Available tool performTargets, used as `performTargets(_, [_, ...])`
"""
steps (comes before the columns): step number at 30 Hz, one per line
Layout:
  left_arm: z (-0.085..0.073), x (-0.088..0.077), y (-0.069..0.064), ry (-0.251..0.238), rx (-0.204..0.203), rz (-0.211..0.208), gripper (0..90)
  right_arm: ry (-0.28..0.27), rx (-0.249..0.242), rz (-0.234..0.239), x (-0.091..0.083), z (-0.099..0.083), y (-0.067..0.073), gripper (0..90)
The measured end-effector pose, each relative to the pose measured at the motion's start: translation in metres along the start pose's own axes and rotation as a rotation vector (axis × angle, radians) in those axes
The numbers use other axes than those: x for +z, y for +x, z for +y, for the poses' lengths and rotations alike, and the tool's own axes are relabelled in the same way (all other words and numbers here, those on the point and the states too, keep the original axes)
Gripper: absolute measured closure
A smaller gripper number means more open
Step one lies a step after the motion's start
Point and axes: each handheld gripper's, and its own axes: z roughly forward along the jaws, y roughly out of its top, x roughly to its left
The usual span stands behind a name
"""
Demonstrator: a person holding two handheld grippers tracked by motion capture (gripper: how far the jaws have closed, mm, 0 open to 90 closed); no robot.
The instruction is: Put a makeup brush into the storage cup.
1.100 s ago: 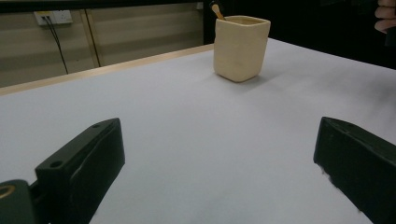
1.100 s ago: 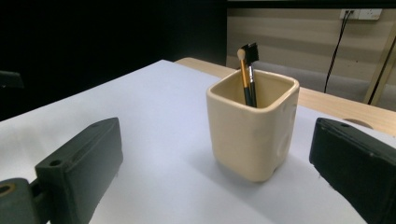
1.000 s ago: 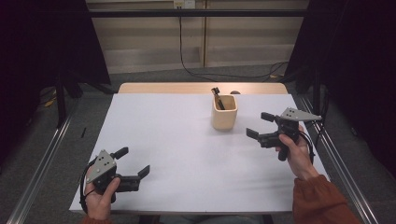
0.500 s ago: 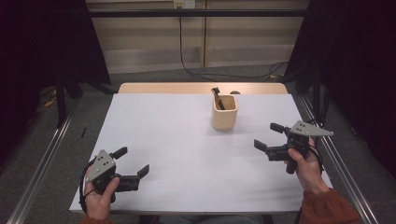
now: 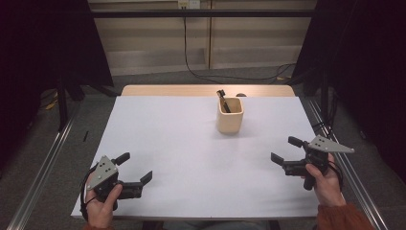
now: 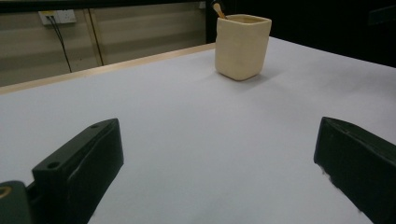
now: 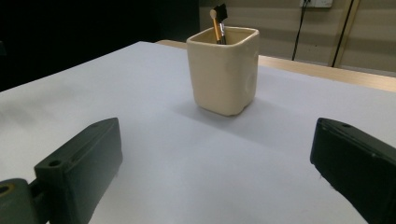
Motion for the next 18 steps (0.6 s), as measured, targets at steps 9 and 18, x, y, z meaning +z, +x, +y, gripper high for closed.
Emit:
performTargets(9, [-0.002, -0.003, 0.001, 0.002, -0.006, 0.01, 1.3, -0.002, 0.028, -0.026, -0.018, -0.017, 0.004, 1.7])
performTargets(18, [-0.003, -0.009, 0.002, -0.002, -0.01, 0.023, 1.3, -0.009, 0.045, -0.056, -0.031, -0.032, 0.007, 1.9])
